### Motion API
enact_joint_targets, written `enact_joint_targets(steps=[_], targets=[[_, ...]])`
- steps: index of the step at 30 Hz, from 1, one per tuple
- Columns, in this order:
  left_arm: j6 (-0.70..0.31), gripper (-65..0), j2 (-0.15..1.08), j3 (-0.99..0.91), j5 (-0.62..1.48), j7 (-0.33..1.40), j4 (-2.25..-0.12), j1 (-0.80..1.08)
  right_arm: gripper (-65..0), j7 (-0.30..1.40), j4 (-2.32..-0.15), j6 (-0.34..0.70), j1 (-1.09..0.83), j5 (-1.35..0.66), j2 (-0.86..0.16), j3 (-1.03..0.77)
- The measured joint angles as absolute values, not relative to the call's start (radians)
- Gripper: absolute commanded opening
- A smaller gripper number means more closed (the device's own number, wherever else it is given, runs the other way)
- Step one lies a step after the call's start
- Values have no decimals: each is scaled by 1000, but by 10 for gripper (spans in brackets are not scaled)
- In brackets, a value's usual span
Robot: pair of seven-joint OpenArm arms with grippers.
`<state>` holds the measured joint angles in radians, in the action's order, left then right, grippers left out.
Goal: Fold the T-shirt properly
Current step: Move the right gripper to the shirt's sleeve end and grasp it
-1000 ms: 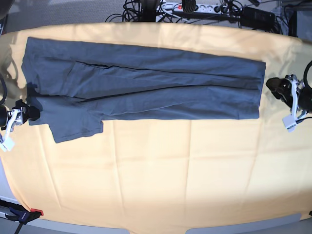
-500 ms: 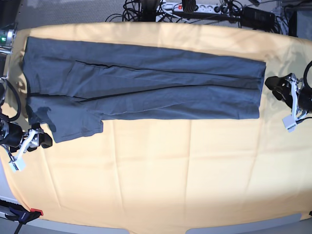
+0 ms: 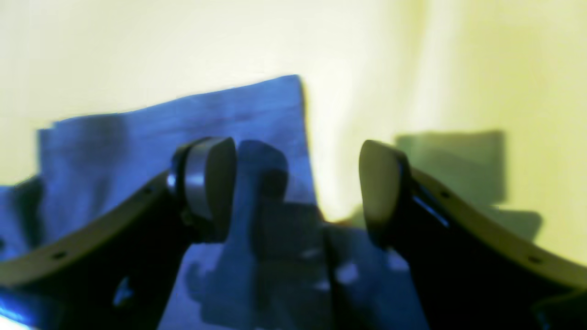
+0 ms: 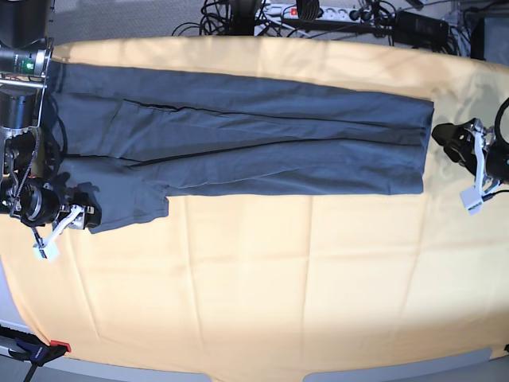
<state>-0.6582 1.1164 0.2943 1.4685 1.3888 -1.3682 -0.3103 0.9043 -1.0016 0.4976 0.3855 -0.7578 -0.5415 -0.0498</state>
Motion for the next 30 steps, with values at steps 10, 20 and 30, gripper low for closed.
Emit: enact_joint_targets(steps=[10, 20, 30], targets=[[-658, -305, 1116, 294, 1468, 1389, -1368, -310, -216, 865, -965, 559, 394, -746, -512, -56], [-658, -305, 1116, 294, 1468, 1388, -1368, -310, -650, 954, -962, 675, 390, -873, -492, -54], [-658, -305, 1116, 294, 1467, 1388, -1368, -310, -650, 1150, -1146, 693, 395, -1073, -538, -54]])
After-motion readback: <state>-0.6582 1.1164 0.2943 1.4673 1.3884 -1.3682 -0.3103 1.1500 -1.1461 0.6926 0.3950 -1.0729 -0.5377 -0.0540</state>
